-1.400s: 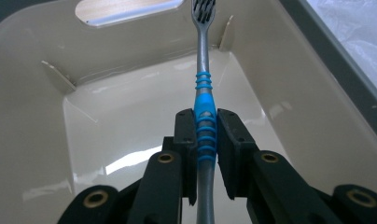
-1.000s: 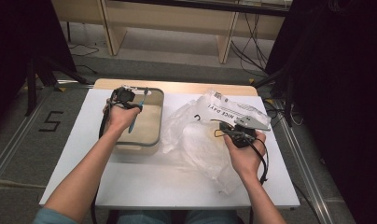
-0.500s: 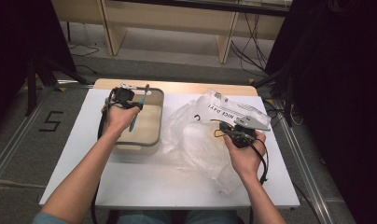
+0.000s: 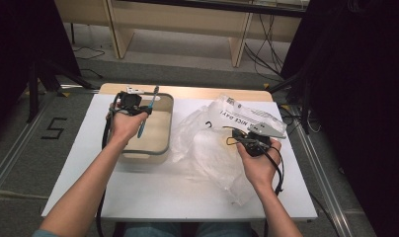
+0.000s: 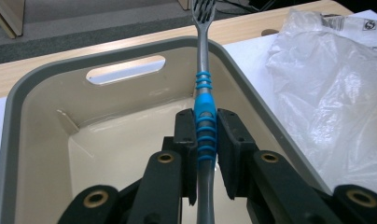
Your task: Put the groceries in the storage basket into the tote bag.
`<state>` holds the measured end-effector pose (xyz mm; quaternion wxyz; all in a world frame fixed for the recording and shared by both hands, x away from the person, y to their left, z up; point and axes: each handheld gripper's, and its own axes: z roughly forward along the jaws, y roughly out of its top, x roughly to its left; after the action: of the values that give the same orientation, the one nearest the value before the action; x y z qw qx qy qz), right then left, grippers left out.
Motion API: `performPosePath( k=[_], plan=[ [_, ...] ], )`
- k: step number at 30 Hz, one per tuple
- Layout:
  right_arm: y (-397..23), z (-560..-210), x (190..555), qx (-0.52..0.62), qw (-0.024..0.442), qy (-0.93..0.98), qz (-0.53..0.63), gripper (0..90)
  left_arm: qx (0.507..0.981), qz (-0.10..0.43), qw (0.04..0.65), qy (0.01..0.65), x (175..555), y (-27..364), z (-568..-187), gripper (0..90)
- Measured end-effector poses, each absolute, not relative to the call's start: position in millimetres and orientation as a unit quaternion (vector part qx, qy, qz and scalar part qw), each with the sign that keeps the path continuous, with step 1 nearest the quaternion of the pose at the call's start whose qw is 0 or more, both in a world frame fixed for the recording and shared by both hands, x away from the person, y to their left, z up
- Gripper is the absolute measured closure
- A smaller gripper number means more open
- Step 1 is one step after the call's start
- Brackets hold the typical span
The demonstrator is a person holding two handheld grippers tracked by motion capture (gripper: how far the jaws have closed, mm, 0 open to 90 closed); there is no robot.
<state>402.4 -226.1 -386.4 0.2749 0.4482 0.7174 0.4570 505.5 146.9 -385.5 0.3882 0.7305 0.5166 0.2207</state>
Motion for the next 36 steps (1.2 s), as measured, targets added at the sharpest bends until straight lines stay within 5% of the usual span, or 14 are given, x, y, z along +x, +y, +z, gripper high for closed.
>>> performPosePath(
  k=[36],
  plan=[
    [-226, -386, 402, 0.448, 0.276, 0.717, 0.457, 90.0, 0.731, 0.206, 0.451, 0.469, 471, 128, -363, 78.3]
  ],
)
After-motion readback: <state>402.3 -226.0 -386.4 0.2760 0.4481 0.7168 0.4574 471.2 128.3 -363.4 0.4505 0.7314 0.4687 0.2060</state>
